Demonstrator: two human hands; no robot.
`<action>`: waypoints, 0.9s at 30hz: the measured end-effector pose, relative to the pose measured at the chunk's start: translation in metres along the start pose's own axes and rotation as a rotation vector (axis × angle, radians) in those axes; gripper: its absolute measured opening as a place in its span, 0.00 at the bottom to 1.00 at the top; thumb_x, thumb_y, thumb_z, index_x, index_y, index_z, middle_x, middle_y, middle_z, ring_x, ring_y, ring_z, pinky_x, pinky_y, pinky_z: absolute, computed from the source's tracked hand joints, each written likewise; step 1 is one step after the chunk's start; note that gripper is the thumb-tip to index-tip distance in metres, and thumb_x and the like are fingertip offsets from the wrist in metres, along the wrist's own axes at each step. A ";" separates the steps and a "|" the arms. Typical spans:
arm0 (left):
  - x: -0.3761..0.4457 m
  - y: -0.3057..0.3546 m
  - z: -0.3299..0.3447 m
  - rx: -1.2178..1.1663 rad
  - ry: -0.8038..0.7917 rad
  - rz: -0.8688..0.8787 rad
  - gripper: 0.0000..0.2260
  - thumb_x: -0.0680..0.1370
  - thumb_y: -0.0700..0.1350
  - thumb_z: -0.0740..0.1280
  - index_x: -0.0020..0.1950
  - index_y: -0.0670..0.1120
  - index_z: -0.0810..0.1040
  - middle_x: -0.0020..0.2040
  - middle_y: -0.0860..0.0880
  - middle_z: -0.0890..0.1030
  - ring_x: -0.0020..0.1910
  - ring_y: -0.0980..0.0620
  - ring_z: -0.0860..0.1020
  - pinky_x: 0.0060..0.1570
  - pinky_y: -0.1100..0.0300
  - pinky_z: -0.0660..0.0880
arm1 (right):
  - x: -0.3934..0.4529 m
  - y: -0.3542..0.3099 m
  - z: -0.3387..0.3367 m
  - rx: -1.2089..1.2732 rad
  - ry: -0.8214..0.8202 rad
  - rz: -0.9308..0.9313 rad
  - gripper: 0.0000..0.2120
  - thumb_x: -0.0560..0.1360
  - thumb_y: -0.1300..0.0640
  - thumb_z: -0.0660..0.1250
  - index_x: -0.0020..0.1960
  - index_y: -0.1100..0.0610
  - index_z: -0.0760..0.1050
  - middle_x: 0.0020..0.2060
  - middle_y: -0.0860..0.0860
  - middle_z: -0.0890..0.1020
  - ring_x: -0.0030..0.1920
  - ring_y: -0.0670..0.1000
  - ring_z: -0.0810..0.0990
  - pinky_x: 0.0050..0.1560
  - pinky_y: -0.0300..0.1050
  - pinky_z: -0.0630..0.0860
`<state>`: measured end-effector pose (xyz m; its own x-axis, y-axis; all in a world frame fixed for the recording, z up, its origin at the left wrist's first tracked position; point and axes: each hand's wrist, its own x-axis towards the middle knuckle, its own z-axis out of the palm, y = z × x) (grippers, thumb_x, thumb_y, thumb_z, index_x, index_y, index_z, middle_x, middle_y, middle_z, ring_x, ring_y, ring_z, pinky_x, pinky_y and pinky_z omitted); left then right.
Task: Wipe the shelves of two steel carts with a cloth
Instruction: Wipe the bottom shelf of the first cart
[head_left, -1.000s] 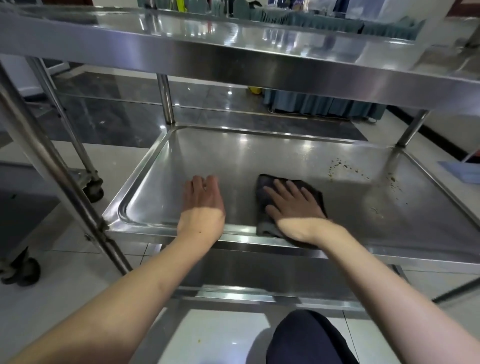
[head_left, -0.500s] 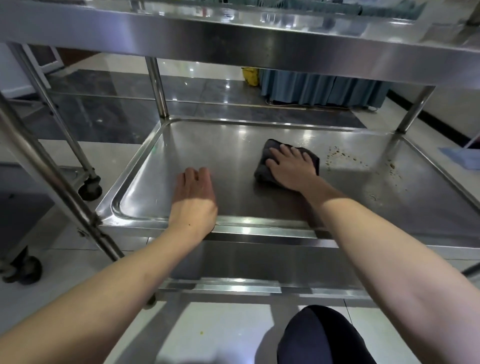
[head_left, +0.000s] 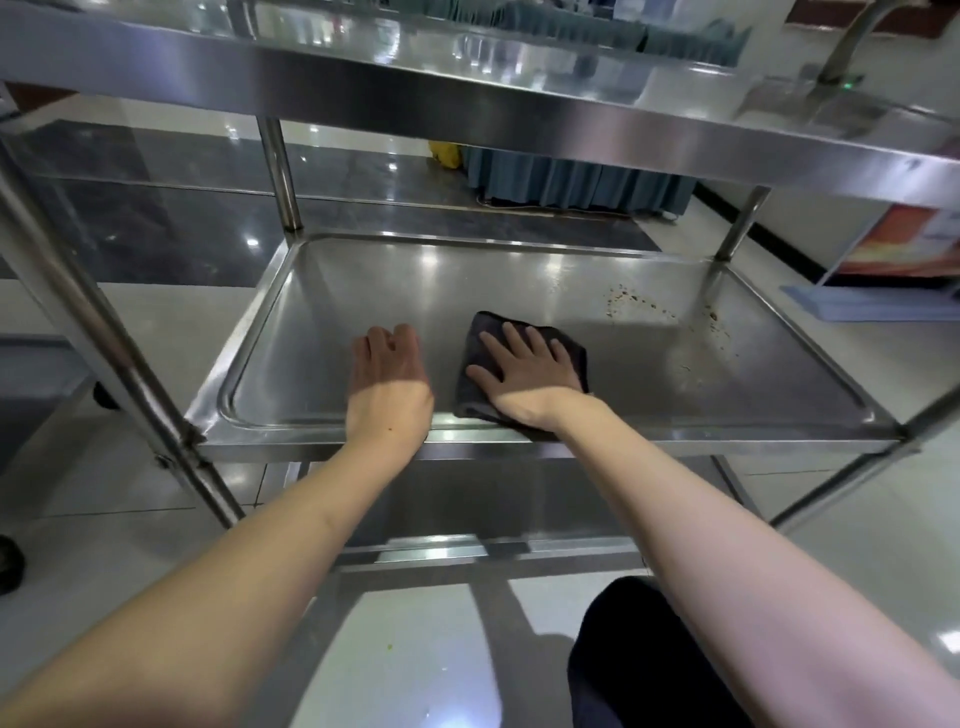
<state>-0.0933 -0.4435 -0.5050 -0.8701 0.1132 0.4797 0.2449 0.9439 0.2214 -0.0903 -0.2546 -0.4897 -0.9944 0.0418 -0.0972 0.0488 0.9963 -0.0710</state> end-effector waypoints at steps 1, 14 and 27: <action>0.000 -0.001 -0.001 0.000 0.010 0.014 0.14 0.68 0.33 0.60 0.53 0.39 0.72 0.47 0.36 0.74 0.46 0.37 0.71 0.46 0.46 0.65 | -0.002 -0.009 -0.001 0.004 -0.005 -0.016 0.34 0.83 0.31 0.45 0.85 0.41 0.46 0.85 0.48 0.45 0.85 0.55 0.42 0.82 0.60 0.40; 0.002 0.007 -0.013 -0.011 -0.114 0.073 0.16 0.69 0.33 0.63 0.56 0.42 0.75 0.51 0.38 0.74 0.50 0.36 0.73 0.44 0.46 0.69 | -0.017 0.005 -0.010 0.054 -0.052 -0.032 0.28 0.86 0.38 0.45 0.85 0.39 0.47 0.85 0.46 0.45 0.85 0.52 0.40 0.82 0.55 0.39; 0.012 0.154 0.015 -0.051 -0.158 0.059 0.10 0.79 0.41 0.59 0.59 0.46 0.72 0.56 0.42 0.74 0.56 0.39 0.72 0.46 0.51 0.62 | -0.053 0.156 -0.017 0.074 -0.050 0.041 0.27 0.86 0.40 0.47 0.84 0.38 0.49 0.85 0.45 0.46 0.85 0.51 0.42 0.83 0.55 0.41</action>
<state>-0.0725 -0.2924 -0.4780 -0.9092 0.2189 0.3542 0.3151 0.9178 0.2417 -0.0320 -0.1004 -0.4785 -0.9855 0.0767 -0.1512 0.0980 0.9854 -0.1393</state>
